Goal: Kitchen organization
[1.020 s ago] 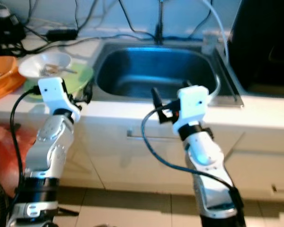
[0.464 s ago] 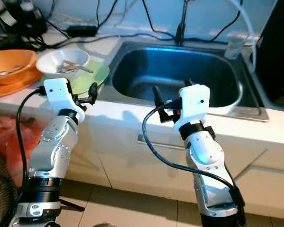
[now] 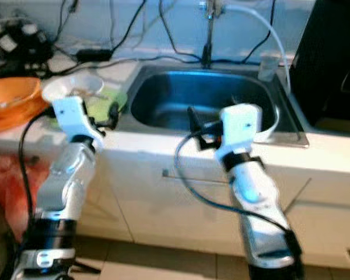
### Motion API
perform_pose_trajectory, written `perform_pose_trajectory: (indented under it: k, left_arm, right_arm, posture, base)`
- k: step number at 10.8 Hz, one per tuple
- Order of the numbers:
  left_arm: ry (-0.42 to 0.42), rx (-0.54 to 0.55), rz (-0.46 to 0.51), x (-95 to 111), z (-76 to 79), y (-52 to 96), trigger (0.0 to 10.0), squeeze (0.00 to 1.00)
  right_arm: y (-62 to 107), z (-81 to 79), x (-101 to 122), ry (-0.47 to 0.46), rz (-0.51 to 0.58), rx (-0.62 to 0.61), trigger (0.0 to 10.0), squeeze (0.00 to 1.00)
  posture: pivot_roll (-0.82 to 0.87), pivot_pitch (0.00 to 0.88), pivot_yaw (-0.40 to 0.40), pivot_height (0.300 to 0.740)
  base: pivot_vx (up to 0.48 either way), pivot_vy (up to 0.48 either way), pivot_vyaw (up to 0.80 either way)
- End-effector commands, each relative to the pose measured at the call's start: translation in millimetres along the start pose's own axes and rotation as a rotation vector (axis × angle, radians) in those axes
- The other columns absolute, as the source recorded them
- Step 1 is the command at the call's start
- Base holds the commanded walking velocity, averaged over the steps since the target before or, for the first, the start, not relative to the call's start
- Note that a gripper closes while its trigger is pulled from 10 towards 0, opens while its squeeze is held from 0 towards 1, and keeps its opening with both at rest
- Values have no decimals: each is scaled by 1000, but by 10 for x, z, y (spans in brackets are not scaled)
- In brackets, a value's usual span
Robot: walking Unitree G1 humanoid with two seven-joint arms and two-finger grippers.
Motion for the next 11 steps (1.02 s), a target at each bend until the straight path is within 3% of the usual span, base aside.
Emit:
perform_pose_trajectory:
  k: [1,4,11]
  left_arm:
    - [-1,24,-4,8,-90,1,10000,0]
    - [-2,13,6,22,-70,4,10000,0]
    - [3,8,-6,-25,-49,26,10000,0]
  right_arm:
    - [-11,-66,29,-8,11,19,10000,0]
    - [-1,-66,19,-9,7,19,10000,0]
    - [13,-74,6,-9,2,23,10000,0]
  posture:
    - [-23,15,29,740]
    - [-22,18,27,740]
    - [-24,24,21,740]
  base:
    - [371,0,0]
    - [379,0,0]
    - [0,0,0]
Point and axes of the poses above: a point about 5 cm out from each wrist's last joint towards the gripper, its own y axis pointing back from the gripper into the wrist, its own x axis along the axis of the wrist's last joint, z = x × y, the point moved 3 cm from there along -y, pointing out of the wrist towards the gripper, and after that the axes turned 9 degrees about y, right-handed, at the moved point
